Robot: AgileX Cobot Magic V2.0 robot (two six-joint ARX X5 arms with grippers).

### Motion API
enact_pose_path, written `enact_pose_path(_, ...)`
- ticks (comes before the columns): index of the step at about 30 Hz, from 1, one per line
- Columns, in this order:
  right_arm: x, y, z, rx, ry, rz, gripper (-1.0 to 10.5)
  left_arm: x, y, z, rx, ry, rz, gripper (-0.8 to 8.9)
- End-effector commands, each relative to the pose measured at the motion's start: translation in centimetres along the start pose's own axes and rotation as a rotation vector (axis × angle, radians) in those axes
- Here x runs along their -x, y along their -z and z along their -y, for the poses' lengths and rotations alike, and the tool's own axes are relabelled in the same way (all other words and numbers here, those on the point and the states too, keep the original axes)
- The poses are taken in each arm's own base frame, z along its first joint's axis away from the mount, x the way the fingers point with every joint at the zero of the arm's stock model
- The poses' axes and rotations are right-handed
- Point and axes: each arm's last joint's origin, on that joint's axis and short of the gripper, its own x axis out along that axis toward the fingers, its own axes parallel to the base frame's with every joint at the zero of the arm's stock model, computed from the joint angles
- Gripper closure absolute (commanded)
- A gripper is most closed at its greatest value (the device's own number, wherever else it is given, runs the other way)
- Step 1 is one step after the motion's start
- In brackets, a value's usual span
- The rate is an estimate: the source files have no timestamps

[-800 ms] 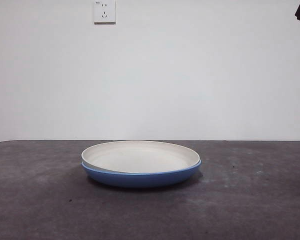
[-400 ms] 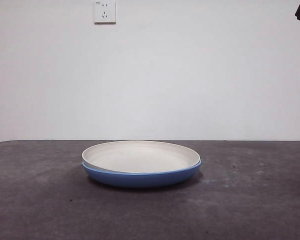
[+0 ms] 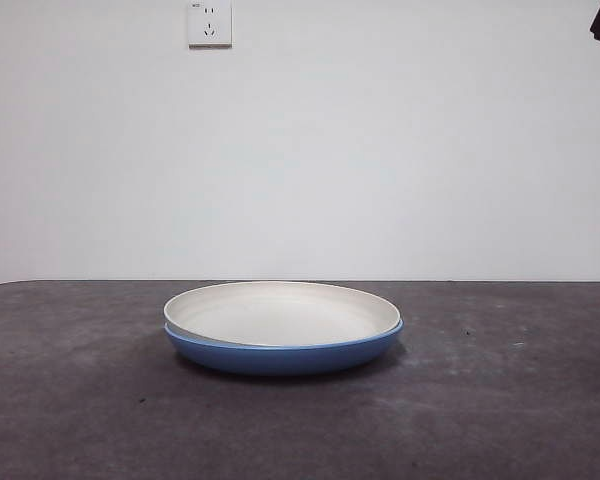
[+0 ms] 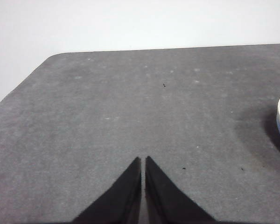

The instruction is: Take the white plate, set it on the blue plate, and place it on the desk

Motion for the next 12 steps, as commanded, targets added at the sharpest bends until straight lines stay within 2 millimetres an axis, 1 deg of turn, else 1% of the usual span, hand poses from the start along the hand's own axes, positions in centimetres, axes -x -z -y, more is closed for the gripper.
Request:
enact_pose_path(1,0.2,-0.4,-0.3,0.025,-0.009,0.016,9.4,-0.2,0.7,0.0,0.011,0.001,-0.025,7.98)
enact_pose_path(9,0.3,-0.4,-0.2,0.028,-0.007,0.019,9.4,-0.2,0.7,0.0,0.011,0.001,-0.025,7.98)
enact_pose_path(12,1.2,-0.4,0.0,0.094,0.047,0.099,9.4,-0.2,0.7,0.0,0.011,0.001,-0.026,7.98)
